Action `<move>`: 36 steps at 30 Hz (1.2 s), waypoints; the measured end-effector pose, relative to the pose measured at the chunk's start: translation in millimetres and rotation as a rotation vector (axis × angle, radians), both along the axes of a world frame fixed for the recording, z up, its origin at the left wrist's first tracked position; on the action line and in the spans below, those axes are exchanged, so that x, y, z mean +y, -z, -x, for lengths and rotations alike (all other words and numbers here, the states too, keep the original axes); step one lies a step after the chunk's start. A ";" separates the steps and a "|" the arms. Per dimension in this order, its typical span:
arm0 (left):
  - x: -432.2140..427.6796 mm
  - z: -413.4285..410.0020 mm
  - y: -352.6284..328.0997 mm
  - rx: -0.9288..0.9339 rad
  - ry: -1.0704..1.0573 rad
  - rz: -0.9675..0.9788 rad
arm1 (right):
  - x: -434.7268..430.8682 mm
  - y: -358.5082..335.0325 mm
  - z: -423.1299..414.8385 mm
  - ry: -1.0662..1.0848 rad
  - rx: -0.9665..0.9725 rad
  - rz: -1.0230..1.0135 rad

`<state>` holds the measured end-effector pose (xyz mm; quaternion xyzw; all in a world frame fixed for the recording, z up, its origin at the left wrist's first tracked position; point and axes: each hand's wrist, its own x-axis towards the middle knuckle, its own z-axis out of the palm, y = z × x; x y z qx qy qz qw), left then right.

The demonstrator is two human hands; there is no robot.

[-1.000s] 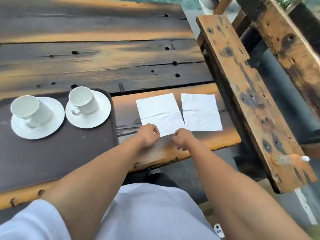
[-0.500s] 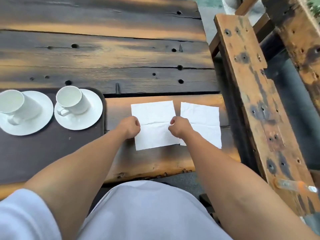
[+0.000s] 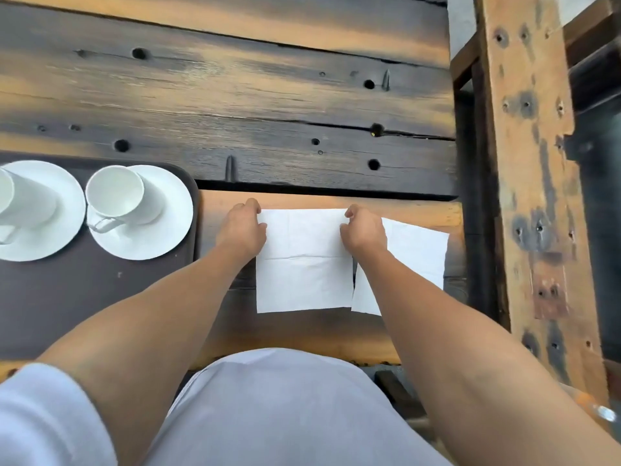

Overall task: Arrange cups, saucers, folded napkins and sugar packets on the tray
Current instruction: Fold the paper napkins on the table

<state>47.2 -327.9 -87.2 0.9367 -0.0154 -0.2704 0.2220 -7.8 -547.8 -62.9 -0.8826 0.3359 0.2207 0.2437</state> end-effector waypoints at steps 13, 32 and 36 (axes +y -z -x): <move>-7.7 -15.2 14.9 -0.055 -0.103 -0.044 | -8.2 27.9 -27.0 0.004 -0.024 0.076; -2.7 -2.7 -20.1 -0.133 -0.135 0.101 | -0.3 -4.7 -13.9 0.004 -0.146 -0.034; 4.9 8.4 -30.0 -0.179 -0.117 0.121 | 2.5 -16.5 1.5 0.008 -0.158 -0.027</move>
